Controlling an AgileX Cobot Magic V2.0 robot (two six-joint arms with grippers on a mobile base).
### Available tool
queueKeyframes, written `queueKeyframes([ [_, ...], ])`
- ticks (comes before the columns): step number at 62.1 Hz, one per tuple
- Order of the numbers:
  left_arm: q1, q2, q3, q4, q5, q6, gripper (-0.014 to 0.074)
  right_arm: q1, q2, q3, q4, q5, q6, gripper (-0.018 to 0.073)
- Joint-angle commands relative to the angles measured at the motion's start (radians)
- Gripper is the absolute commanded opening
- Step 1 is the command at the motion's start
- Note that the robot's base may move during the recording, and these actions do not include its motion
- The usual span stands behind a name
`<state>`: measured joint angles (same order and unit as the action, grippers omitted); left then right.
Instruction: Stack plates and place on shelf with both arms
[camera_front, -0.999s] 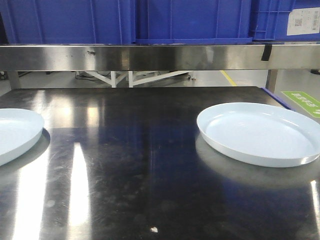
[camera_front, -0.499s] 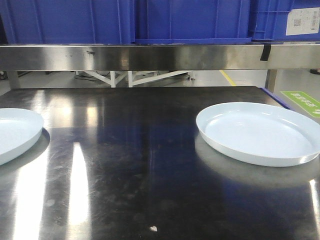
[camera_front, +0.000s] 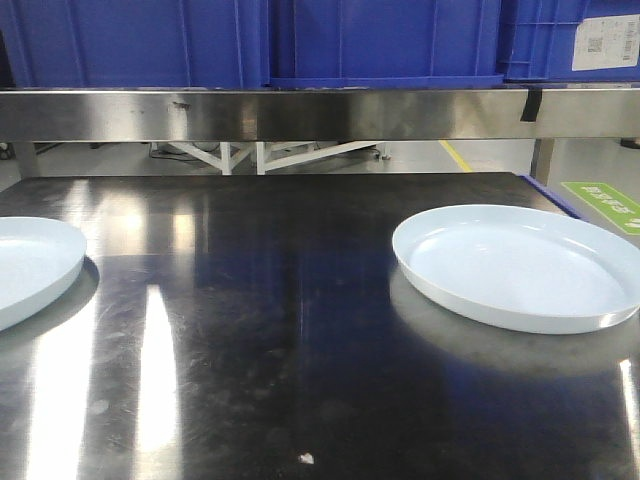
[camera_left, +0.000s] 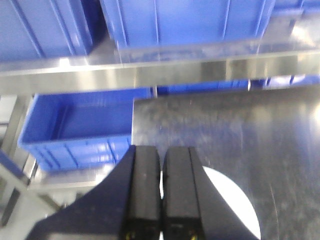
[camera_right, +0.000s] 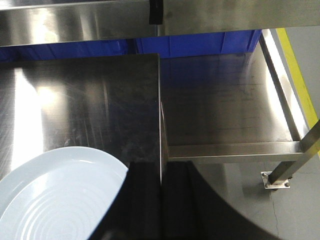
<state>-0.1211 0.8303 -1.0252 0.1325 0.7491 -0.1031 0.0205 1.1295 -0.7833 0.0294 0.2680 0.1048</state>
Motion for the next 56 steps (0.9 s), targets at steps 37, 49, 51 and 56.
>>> queueKeyframes([
  [37,-0.005,0.246,-0.03,-0.017,0.07,-0.006,0.0503,-0.003,-0.018,-0.038,0.003,-0.121,-0.004,0.0613],
  [49,-0.003,0.377,-0.03,0.105,0.053,-0.119,0.0497,-0.003,-0.018,-0.038,0.003,-0.113,-0.004,0.0613],
  [51,-0.003,0.401,-0.03,0.124,0.053,-0.13,0.0497,-0.003,-0.018,-0.038,0.003,-0.113,-0.004,0.0613],
  [56,-0.003,0.448,-0.03,0.159,0.049,-0.164,0.0497,-0.003,-0.018,-0.038,0.003,-0.113,-0.004,0.0613],
])
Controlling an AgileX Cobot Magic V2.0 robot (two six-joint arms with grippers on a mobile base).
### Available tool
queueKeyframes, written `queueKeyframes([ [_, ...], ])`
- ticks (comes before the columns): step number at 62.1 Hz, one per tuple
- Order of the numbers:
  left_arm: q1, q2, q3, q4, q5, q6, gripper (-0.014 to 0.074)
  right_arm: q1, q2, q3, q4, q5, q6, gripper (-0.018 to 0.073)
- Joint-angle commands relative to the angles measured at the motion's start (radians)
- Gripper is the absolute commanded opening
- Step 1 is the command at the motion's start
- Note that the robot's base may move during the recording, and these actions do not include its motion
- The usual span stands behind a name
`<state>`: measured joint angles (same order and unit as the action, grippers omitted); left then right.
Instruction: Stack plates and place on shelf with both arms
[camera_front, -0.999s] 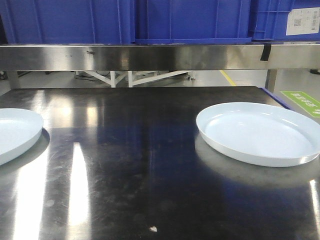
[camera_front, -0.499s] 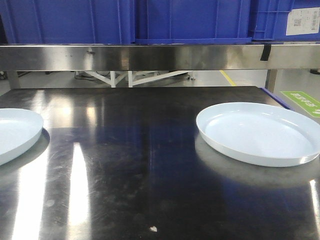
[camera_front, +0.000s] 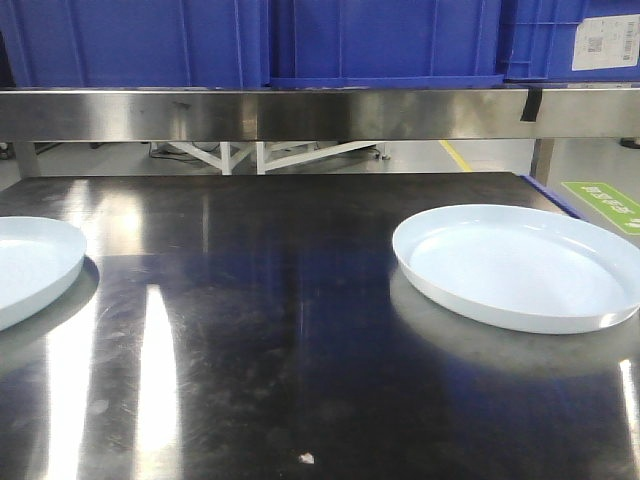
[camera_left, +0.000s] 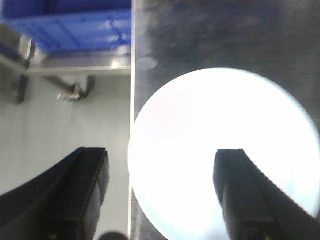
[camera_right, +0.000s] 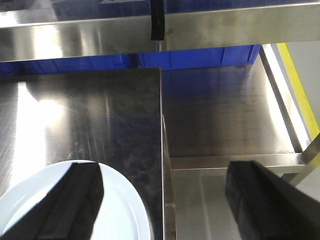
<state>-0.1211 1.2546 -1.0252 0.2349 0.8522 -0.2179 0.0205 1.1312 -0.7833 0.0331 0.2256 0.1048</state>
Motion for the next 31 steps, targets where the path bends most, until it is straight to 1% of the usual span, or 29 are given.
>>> queueKeyframes([
  [1,-0.003,0.038,-0.03,0.066,-0.054,-0.054,0.0497,-0.003,-0.02,-0.038,-0.001,-0.07,-0.004,0.0613],
  [6,-0.003,0.085,-0.03,0.09,-0.061,-0.066,0.0497,-0.003,-0.02,-0.038,-0.001,-0.068,-0.004,0.0613],
  [12,-0.003,0.136,-0.03,0.134,-0.062,-0.103,0.0497,-0.003,-0.02,-0.038,-0.001,-0.066,-0.004,0.0613],
  [17,-0.003,0.178,-0.03,0.16,-0.062,-0.11,0.0497,-0.003,-0.02,-0.038,-0.001,-0.066,-0.004,0.0613],
  [24,-0.003,0.227,-0.03,0.204,-0.065,-0.151,0.0496,-0.003,-0.02,-0.038,-0.001,-0.066,-0.004,0.0613],
  [31,0.014,0.247,-0.03,0.214,-0.078,-0.163,0.0497,-0.003,-0.02,-0.038,-0.001,-0.065,-0.004,0.0613],
])
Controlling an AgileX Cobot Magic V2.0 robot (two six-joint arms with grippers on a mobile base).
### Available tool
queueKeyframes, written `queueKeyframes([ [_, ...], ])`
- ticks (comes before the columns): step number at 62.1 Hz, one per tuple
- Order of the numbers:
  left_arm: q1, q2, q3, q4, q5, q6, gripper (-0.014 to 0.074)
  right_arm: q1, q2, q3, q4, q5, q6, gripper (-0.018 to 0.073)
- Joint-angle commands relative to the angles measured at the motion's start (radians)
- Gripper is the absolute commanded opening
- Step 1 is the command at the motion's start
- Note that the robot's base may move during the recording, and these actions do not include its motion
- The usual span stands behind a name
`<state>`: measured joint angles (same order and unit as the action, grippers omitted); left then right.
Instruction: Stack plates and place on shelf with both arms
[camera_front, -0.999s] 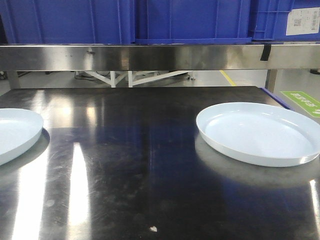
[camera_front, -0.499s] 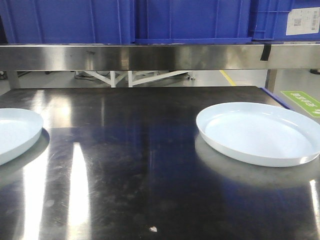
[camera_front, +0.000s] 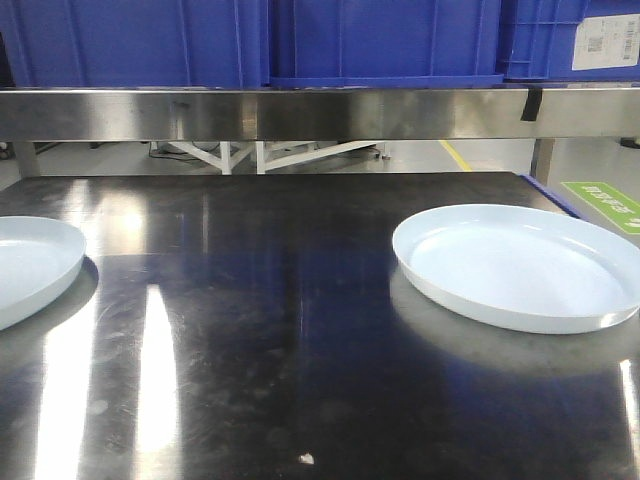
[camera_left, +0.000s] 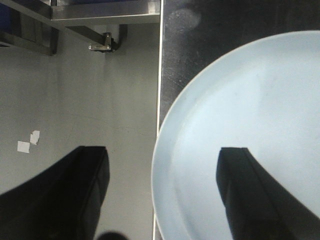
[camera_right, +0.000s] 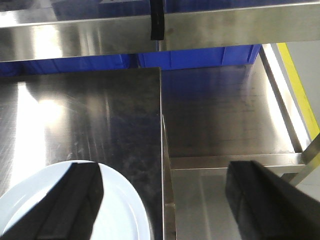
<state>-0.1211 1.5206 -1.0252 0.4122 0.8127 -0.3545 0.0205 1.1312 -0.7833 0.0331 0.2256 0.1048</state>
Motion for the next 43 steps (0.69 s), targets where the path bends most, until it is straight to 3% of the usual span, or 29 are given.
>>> queueKeyframes([
  [1,0.017,-0.017,-0.03,0.036,-0.04,-0.032,0.0496,-0.003,-0.02,-0.038,-0.001,-0.065,-0.004,0.0613],
  [20,0.118,-0.014,-0.032,-0.033,-0.055,-0.048,0.0497,-0.003,-0.016,-0.038,-0.001,-0.065,-0.004,0.0613],
  [43,0.127,0.0,-0.032,-0.061,-0.074,-0.042,0.0496,-0.003,-0.016,-0.038,-0.001,-0.06,-0.004,0.0613],
])
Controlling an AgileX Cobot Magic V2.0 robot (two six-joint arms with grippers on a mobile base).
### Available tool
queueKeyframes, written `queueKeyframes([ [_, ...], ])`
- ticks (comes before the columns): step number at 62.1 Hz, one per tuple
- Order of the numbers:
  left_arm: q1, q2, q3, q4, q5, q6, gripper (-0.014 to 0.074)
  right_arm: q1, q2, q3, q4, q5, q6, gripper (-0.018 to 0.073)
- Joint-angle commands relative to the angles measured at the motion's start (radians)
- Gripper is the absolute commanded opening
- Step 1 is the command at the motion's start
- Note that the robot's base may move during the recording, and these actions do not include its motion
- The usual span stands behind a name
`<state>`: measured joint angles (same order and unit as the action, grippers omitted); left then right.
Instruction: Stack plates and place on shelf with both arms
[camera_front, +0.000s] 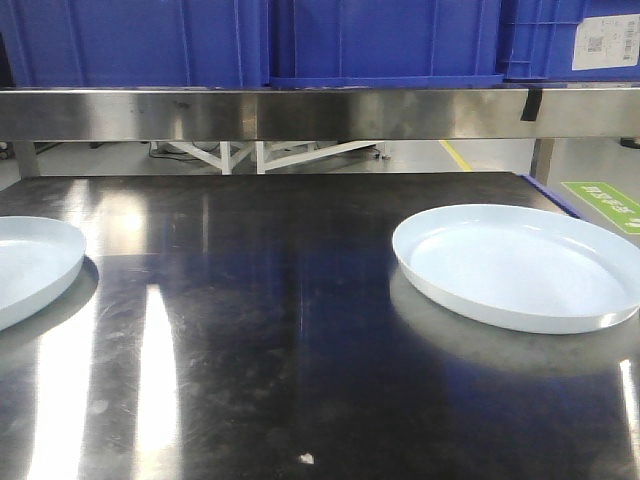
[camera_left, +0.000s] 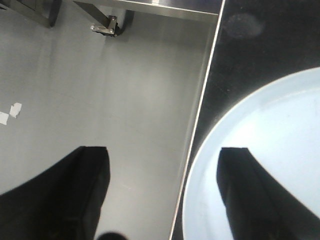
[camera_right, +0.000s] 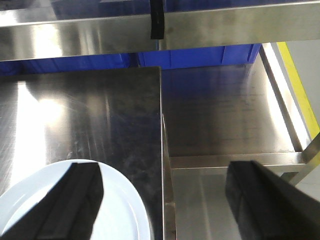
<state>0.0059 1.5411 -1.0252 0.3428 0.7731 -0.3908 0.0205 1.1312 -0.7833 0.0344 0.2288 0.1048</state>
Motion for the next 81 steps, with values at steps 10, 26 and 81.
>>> queueKeyframes([
  [10,0.0,0.014,-0.032,-0.019,-0.063,-0.005,0.0496,-0.003,-0.016,-0.038,-0.002,-0.063,-0.004,0.0613],
  [26,0.0,0.081,-0.032,-0.025,-0.077,-0.005,0.0497,-0.003,-0.016,-0.038,-0.002,-0.063,-0.004,0.0613],
  [81,-0.007,0.132,-0.078,-0.081,-0.061,-0.005,0.0097,-0.003,-0.016,-0.036,0.0,-0.062,-0.004,0.0613],
])
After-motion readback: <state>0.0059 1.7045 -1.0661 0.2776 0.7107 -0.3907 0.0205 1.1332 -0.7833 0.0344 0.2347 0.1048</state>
